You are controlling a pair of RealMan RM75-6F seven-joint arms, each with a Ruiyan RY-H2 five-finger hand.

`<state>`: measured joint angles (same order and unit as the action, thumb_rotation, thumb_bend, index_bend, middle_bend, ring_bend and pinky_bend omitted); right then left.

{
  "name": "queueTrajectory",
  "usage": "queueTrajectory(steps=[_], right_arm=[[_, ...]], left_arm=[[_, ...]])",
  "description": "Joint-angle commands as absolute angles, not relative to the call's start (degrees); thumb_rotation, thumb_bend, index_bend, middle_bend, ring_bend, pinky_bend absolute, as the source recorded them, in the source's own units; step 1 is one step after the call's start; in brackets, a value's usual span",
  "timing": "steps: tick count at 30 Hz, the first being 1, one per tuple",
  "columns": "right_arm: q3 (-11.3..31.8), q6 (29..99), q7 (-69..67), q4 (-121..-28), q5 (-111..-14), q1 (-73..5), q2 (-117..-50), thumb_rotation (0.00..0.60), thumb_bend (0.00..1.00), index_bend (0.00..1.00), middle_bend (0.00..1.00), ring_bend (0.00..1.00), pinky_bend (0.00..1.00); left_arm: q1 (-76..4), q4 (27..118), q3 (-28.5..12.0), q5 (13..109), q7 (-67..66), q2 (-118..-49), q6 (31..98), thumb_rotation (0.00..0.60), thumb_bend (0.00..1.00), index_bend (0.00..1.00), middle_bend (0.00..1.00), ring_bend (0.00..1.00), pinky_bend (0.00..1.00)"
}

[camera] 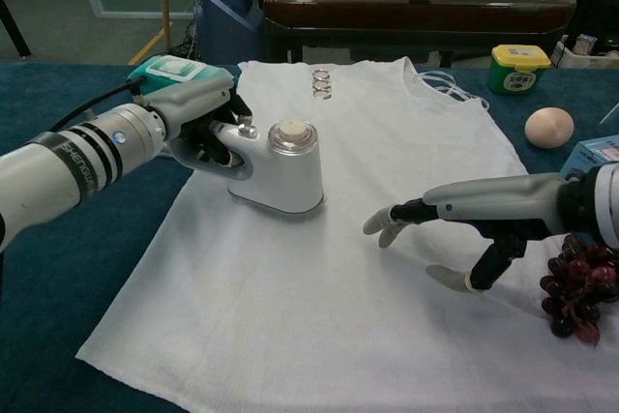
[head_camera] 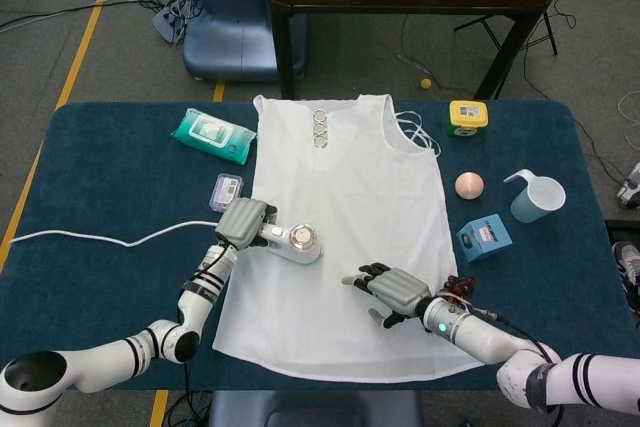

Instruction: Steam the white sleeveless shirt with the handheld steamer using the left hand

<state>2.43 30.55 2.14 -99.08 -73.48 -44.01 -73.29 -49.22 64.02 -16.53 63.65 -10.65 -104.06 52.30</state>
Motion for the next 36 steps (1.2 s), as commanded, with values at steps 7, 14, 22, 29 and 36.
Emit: queueTrajectory(steps=[7,14,22,29,36], right_arm=[[1.01,30.03,2.65,-97.31,-71.59,-45.07,-75.11,0.6,0.57,0.01,0.16,0.0,0.0],[0.01,30.75,2.95,-97.93,-71.81,-45.18,-75.03,0.6,0.57,0.01,0.16,0.0,0.0],[-0.73,31.53,3.36,-98.48,-71.67,-45.32,-74.87,0.6,0.57,0.01,0.16,0.0,0.0],[-1.14,32.05,3.65,-98.88,-71.61,-45.49,-74.88,0.6,0.57,0.01,0.16,0.0,0.0],[-1.33,32.63,4.14,-99.18,-71.18,-45.7,-74.78,0.6,0.57,0.01,0.16,0.0,0.0]], left_arm=[[-50.76,60.04,-15.53,65.09,-10.63,-107.17,51.51,0.6,0.23,0.87,0.84,0.71,0.67],[-52.09,56.59,-15.95,65.54,-10.14,-109.01,50.79,0.6,0.23,0.87,0.84,0.71,0.67],[-53.83,51.29,-17.28,65.01,-9.49,-110.87,49.46,0.6,0.23,0.87,0.84,0.71,0.67],[-55.33,45.62,-18.51,64.11,-8.51,-112.51,47.77,0.6,0.23,0.87,0.84,0.71,0.67],[-56.01,40.32,-19.09,63.74,-7.72,-113.22,46.93,0.6,0.23,0.87,0.84,0.71,0.67]])
